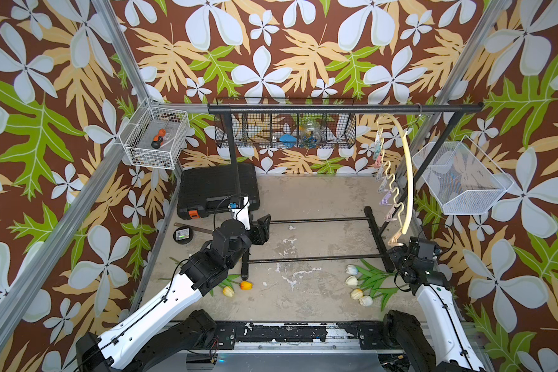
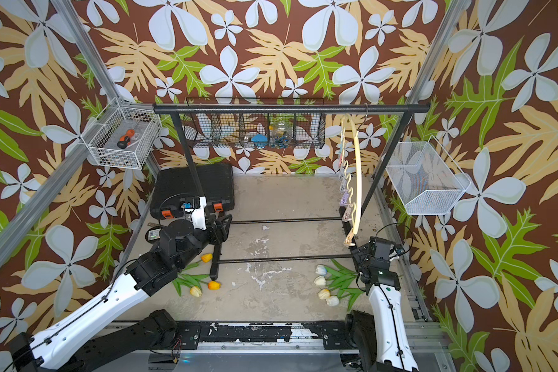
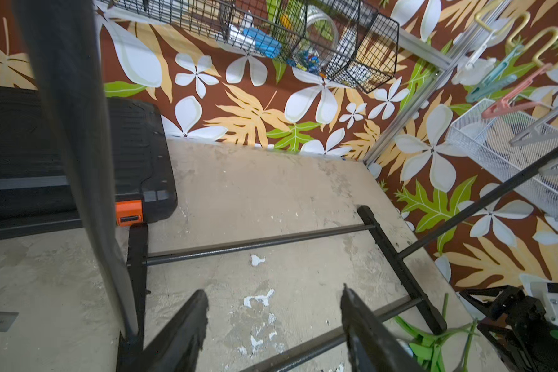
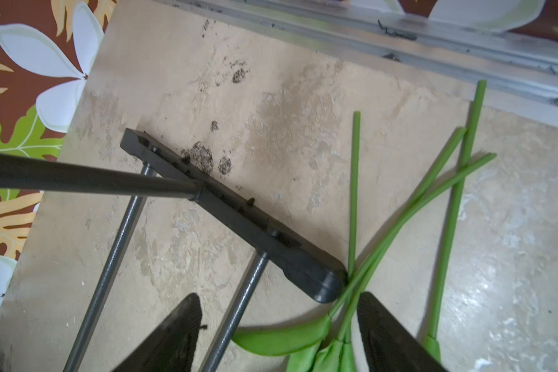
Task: Dry the flowers on a clothes hanger
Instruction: Pick up the flower at the center of the board.
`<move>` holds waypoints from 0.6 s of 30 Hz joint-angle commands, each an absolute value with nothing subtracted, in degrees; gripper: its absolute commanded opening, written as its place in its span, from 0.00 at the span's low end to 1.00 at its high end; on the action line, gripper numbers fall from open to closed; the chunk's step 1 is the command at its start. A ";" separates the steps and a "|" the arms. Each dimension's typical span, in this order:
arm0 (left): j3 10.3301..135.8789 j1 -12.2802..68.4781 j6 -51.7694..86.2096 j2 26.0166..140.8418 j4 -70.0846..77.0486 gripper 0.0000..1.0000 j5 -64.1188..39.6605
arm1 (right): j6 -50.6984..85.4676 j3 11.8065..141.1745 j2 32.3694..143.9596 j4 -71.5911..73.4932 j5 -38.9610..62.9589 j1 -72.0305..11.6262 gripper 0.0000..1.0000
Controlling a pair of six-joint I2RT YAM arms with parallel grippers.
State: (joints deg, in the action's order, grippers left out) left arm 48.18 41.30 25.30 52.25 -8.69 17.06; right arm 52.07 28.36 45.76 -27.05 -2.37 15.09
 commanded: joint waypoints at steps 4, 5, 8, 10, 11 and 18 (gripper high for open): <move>43.07 41.65 28.15 50.37 -12.64 0.62 16.56 | 51.84 25.87 44.05 -29.32 2.02 14.06 0.77; 42.02 41.67 28.85 49.74 -13.39 0.62 16.62 | 51.93 25.70 43.87 -29.50 2.15 13.44 0.77; 38.75 41.66 32.71 47.75 -16.59 0.62 16.85 | 52.57 25.27 43.51 -29.68 1.58 10.11 0.77; 37.35 41.62 37.45 47.29 -20.12 0.61 19.49 | 53.14 25.31 43.42 -29.71 0.95 7.82 0.77; 37.06 41.66 40.90 47.33 -22.98 0.59 21.54 | 53.39 25.37 43.50 -29.69 0.79 6.89 0.77; 37.87 36.46 53.61 49.16 -36.33 0.58 33.57 | 53.18 25.69 43.97 -28.92 0.93 5.54 0.77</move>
